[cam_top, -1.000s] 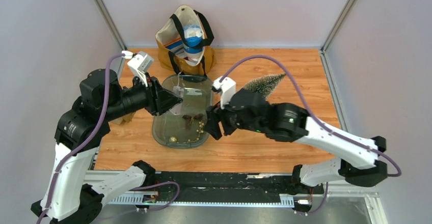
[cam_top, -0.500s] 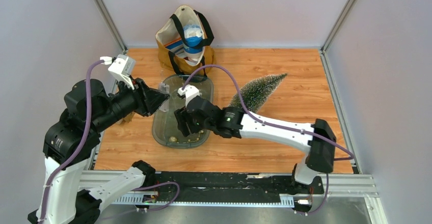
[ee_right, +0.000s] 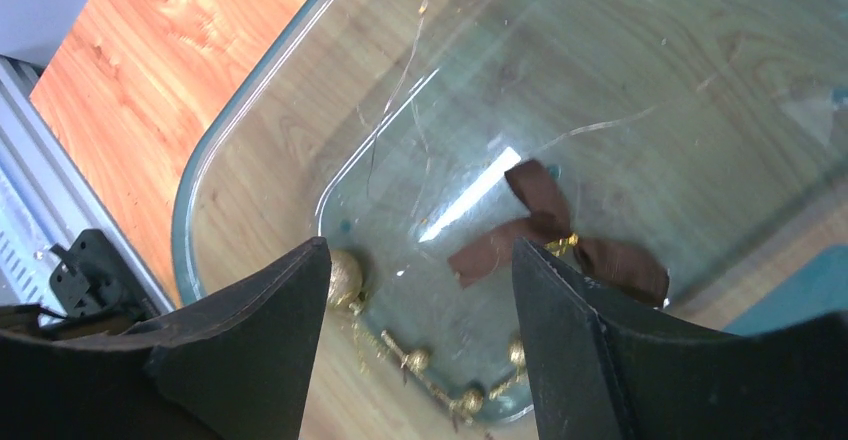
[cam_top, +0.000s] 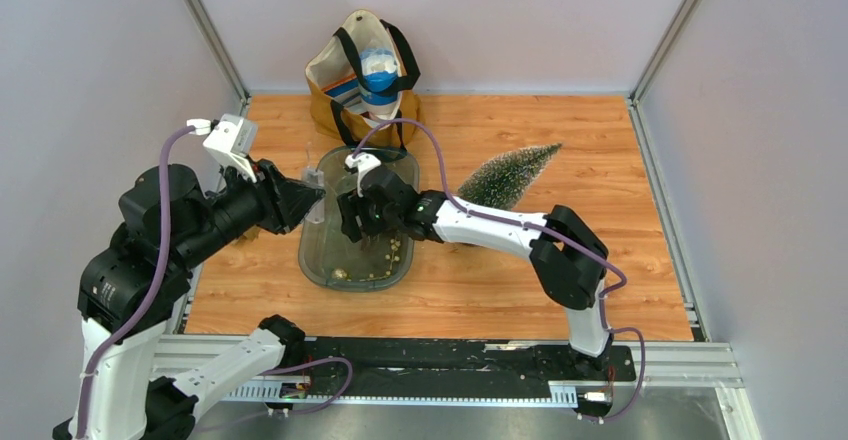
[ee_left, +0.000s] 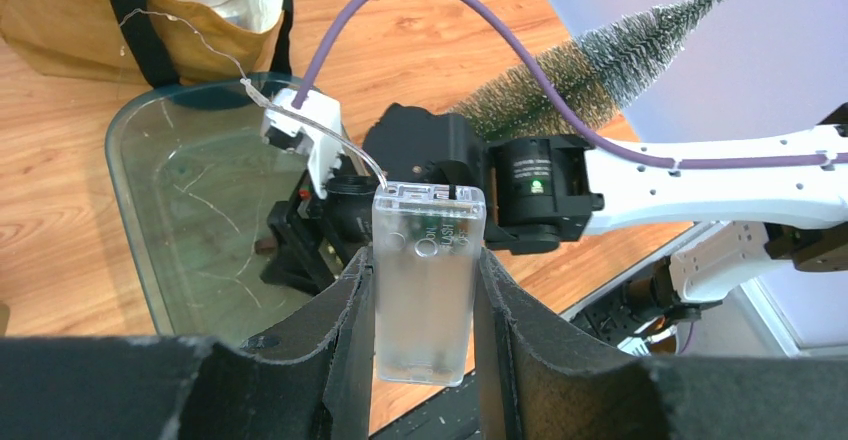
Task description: Decorate the small christmas tree
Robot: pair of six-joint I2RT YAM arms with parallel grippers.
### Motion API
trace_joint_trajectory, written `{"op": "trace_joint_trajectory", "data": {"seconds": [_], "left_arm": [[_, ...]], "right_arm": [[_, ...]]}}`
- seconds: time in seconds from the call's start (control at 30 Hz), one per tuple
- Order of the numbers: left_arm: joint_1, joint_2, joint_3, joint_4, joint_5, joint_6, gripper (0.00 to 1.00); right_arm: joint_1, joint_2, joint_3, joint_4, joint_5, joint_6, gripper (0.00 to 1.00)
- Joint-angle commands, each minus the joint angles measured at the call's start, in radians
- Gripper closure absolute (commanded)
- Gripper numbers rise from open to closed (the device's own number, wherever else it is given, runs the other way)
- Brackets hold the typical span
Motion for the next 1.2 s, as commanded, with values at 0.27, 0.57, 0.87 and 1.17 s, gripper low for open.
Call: {"op": "trace_joint_trajectory", "data": {"seconds": [0.27, 0.57, 0.87, 1.17], "left_arm": [[-0.004, -0.003, 0.013, -0.01, -0.019, -0.003, 0.91], [-0.004, -0.004, 0.023, -0.031, -0.042, 0.001, 0.91], [-0.004, -0.007, 0.017, -0.043, -0.064, 0.006, 0.91], [-0.004, -0.016, 0.019, -0.063, -0.091, 0.012, 0.91]], "right_arm": [[-0.003, 0.212, 0.158, 0.021, -0.049, -0.11, 0.29], [-0.009, 0.202, 0.155, 0.001, -0.026, -0.139, 0.42], [-0.009, 0.122, 0.065, 0.021, -0.09, -0.125, 0.65], [-0.009, 0.05, 0.064, -0.014, -0.068, -0.134, 1.0]]}}
